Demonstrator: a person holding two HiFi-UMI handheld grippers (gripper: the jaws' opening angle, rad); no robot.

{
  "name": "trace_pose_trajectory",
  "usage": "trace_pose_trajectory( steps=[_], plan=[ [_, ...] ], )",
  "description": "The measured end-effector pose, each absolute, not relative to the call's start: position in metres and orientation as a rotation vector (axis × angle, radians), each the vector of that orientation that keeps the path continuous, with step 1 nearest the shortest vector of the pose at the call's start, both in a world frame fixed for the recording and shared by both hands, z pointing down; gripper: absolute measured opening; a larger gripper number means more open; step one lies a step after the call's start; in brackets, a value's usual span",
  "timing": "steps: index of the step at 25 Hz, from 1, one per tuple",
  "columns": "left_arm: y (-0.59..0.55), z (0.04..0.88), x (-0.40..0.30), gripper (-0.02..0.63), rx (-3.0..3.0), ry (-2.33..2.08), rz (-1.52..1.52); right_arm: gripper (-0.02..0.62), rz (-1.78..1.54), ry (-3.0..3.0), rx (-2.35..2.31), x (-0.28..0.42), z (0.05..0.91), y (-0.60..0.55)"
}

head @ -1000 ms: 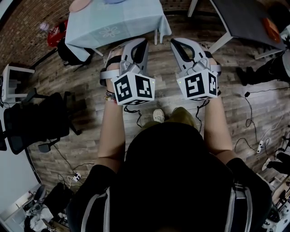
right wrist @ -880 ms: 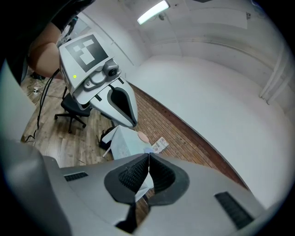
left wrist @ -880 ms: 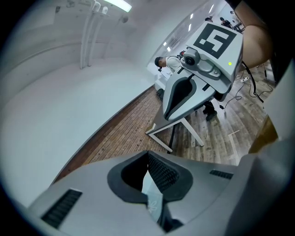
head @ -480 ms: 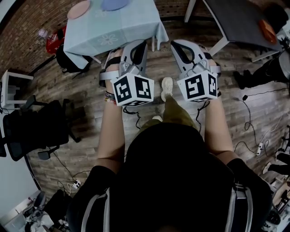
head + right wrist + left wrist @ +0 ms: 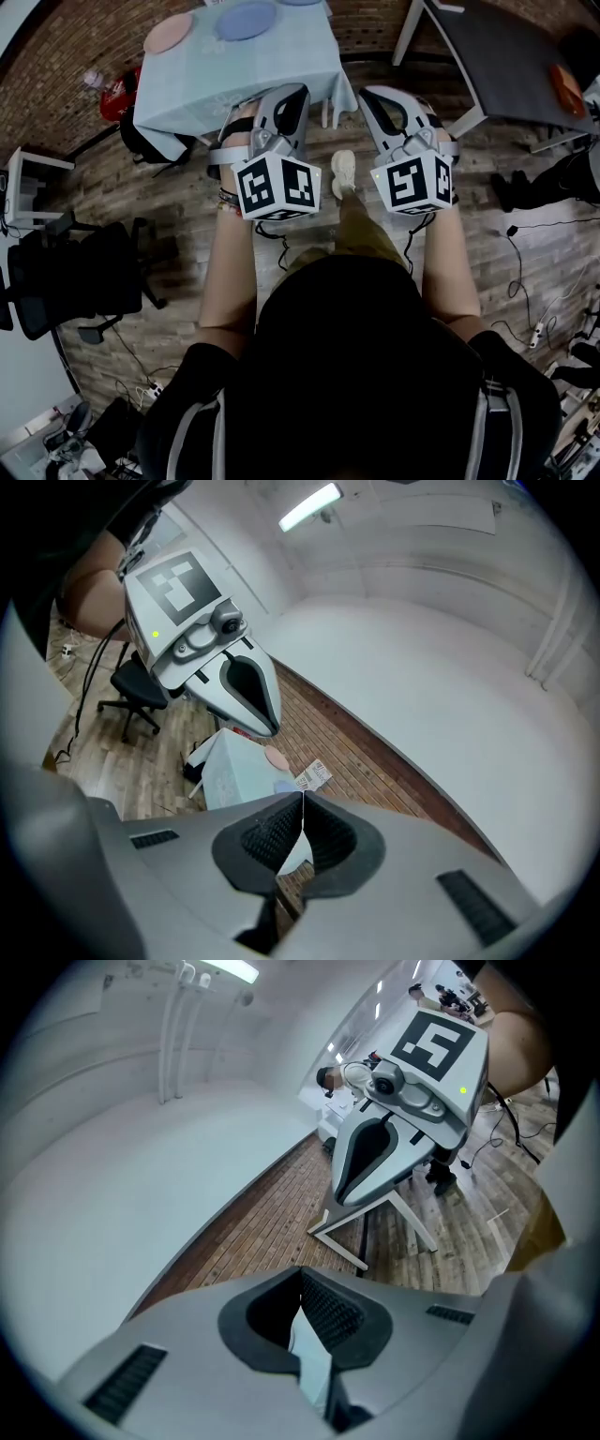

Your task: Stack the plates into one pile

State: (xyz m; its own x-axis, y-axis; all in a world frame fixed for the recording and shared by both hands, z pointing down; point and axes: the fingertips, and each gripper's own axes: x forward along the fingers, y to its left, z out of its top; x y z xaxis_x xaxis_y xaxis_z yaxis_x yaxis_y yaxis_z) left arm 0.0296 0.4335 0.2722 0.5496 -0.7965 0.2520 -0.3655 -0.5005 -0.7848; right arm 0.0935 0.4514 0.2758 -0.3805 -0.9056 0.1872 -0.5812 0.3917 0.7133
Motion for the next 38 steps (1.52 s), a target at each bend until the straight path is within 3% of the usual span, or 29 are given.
trace_pose_trajectory(
  steps=[17,38],
  plan=[
    [0.164,0.275,0.066,0.023,-2.086,1.071,-0.885,0.037,-0.807,-2.170,1.119,0.128,0.267,0.177],
    [-0.050,0.330,0.097,0.023,-2.140,1.103,-1.069,0.037,-0.686,-2.208,1.056,0.184,0.309,-0.043]
  ],
)
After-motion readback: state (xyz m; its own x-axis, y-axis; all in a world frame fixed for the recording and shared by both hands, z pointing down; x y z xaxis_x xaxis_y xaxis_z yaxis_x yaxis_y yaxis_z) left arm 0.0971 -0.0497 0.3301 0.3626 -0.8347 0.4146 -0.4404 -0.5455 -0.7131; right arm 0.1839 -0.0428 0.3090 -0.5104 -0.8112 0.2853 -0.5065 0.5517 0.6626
